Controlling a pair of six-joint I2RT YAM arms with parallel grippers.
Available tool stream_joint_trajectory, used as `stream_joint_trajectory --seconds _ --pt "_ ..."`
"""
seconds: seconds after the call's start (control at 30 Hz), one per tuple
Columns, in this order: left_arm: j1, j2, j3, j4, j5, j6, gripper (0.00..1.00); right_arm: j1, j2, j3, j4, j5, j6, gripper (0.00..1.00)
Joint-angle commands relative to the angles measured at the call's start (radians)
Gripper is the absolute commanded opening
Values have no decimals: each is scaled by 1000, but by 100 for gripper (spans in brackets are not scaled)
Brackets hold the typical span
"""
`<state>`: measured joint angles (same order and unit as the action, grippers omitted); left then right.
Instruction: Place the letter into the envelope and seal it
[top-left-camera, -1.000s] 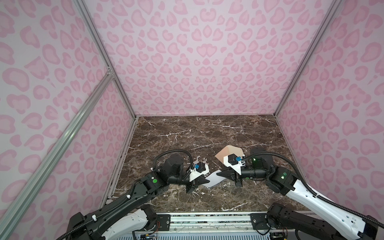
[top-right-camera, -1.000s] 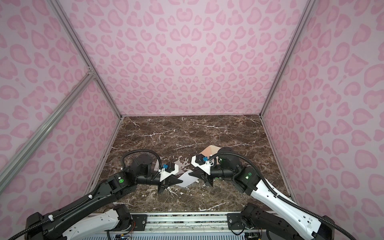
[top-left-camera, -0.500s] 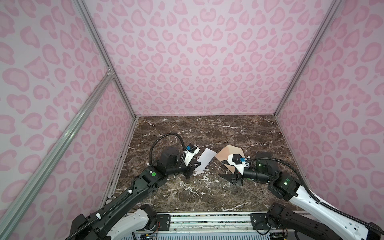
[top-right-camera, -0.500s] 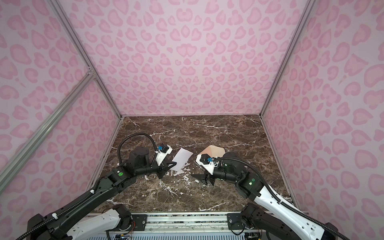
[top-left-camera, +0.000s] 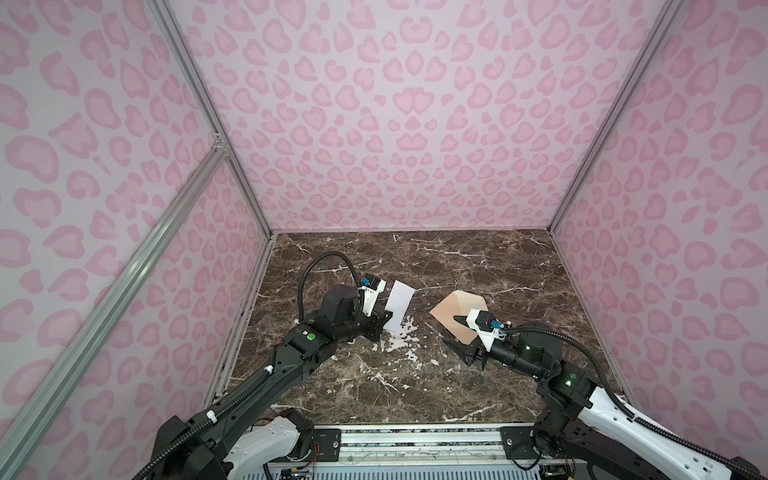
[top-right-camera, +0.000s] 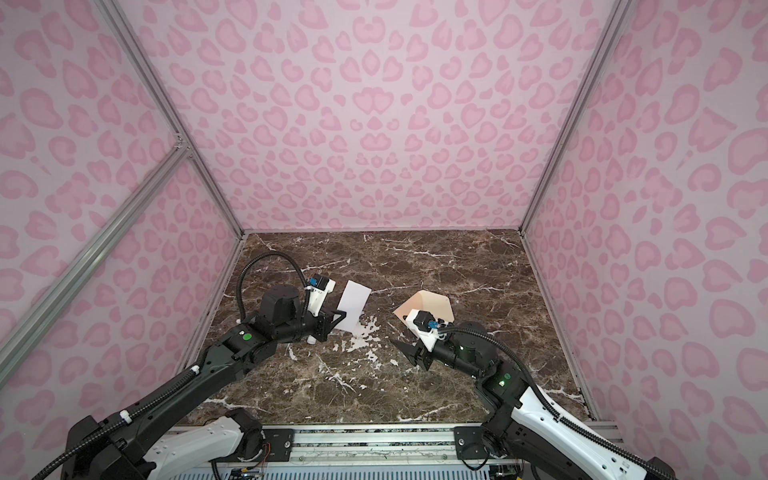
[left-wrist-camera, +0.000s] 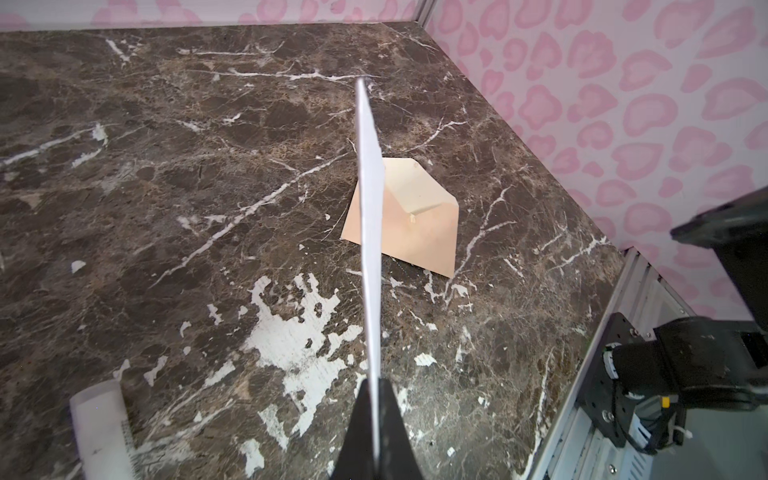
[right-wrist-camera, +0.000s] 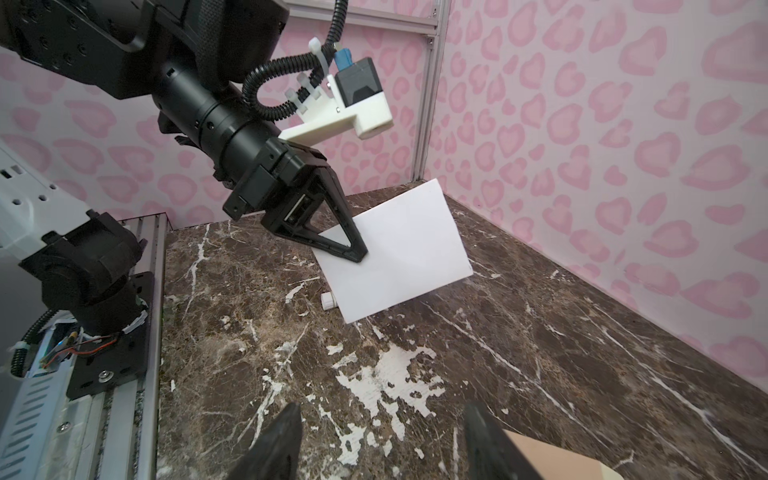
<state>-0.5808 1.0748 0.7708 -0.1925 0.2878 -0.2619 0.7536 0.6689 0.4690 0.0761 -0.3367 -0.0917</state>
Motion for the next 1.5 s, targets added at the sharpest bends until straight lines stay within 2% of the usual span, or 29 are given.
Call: stream_joint_trajectory --seconds 0.0,0.27,0.43,0.77,0.9,1.13,1.3,1.33,1.37,1.4,1.47 --pt "16 27 15 69 -51 -72 3 10 -14 -44 120 26 61 63" --pt "84 133 12 147 -102 -195 3 90 5 -117 197 108 98 62" --pt "131 226 10 231 -56 -251 3 124 36 -137 221 146 97 62" --pt "189 430 34 365 27 -339 3 124 82 -150 241 195 98 62" --pt "195 502 58 375 54 -350 3 124 100 -150 253 200 92 62" --pt "228 611 53 489 115 -404 3 124 121 -147 250 214 75 62" --pt "250 663 55 490 142 -400 3 123 124 -147 244 224 67 62" --pt "251 670 54 487 142 -401 5 122 125 -147 243 226 66 62" --pt "255 672 52 485 139 -400 16 122 126 -147 244 228 64 62" --pt "257 675 52 482 136 -398 22 122 129 -148 244 230 62 62" --pt "259 677 59 455 131 -386 27 121 135 -146 246 232 60 62"
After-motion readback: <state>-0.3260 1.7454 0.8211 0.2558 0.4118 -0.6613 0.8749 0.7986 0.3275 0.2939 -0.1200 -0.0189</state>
